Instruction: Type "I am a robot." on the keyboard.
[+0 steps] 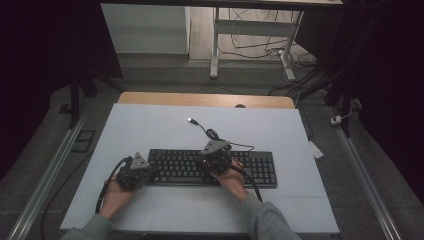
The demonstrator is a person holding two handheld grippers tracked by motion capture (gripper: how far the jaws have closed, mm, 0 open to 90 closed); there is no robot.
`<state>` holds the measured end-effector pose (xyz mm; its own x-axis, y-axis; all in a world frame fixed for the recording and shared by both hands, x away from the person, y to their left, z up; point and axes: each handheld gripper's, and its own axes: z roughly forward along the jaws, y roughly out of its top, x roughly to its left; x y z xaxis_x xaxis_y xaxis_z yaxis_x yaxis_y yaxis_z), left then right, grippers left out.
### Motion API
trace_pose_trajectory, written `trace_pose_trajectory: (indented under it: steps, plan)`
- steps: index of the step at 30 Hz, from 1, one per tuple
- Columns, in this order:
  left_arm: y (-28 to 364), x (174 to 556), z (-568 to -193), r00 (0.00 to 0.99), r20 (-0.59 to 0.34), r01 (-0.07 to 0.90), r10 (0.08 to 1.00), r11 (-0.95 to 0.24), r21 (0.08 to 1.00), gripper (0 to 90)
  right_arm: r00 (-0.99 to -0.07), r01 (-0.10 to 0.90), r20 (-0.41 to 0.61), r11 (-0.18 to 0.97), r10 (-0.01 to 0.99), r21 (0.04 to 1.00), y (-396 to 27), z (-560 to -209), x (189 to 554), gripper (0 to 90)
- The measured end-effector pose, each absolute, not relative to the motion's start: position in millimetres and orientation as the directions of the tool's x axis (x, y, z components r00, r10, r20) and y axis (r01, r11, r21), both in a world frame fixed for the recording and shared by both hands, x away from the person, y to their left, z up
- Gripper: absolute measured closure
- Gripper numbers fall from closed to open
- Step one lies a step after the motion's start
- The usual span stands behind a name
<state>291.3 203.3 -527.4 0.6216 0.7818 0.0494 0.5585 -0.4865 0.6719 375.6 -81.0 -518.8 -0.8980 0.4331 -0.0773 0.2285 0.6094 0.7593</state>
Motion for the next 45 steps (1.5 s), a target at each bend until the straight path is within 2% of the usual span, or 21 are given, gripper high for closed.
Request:
trace_pose_trajectory:
  steps: [11,18,28,33,35,36,37,38,40,41,45]
  plan:
    - [203,291,-527,0.622,0.054,0.557,0.781,-0.489,0.671,88.9,-0.897,0.22,-0.102,0.632,0.431,0.743,-79,-521,375,90.0]
    - [206,286,-522,0.611,0.058,0.534,0.79,-0.465,0.706,88.8,-0.895,0.225,-0.062,0.568,0.441,0.791,-89,-510,373,89.9]
    - [211,284,-519,0.599,0.018,0.531,0.8,-0.415,0.739,88.5,-0.891,0.23,-0.045,0.534,0.452,0.814,-118,-501,364,89.8]
    - [211,285,-519,0.598,0.017,0.53,0.801,-0.411,0.742,85.5,-0.888,0.236,-0.04,0.529,0.458,0.815,-131,-501,361,89.6]
    - [211,285,-519,0.596,0.018,0.527,0.803,-0.408,0.745,81.5,-0.886,0.23,-0.047,0.526,0.461,0.819,-139,-500,358,82.5]
    - [211,284,-519,0.596,0.018,0.525,0.803,-0.406,0.747,81.5,-0.886,0.23,-0.047,0.526,0.461,0.819,-139,-500,358,82.5]
    - [211,284,-519,0.597,0.015,0.524,0.802,-0.405,0.75,77.0,-0.883,0.234,-0.045,0.523,0.467,0.82,-143,-501,356,75.2]
    - [212,284,-519,0.597,0.015,0.523,0.802,-0.403,0.751,77.0,-0.883,0.234,-0.045,0.523,0.467,0.82,-143,-501,356,75.2]
    - [212,284,-518,0.598,0.014,0.521,0.801,-0.402,0.753,69.9,-0.88,0.246,-0.034,0.514,0.475,0.822,-149,-501,355,66.9]
    - [212,284,-518,0.598,0.014,0.521,0.802,-0.401,0.754,69.9,-0.88,0.246,-0.034,0.514,0.475,0.822,-149,-501,355,66.9]
    - [213,284,-518,0.596,0.0,0.529,0.803,-0.393,0.752,59.4,-0.875,0.262,-0.022,0.511,0.483,0.819,-157,-500,354,57.9]
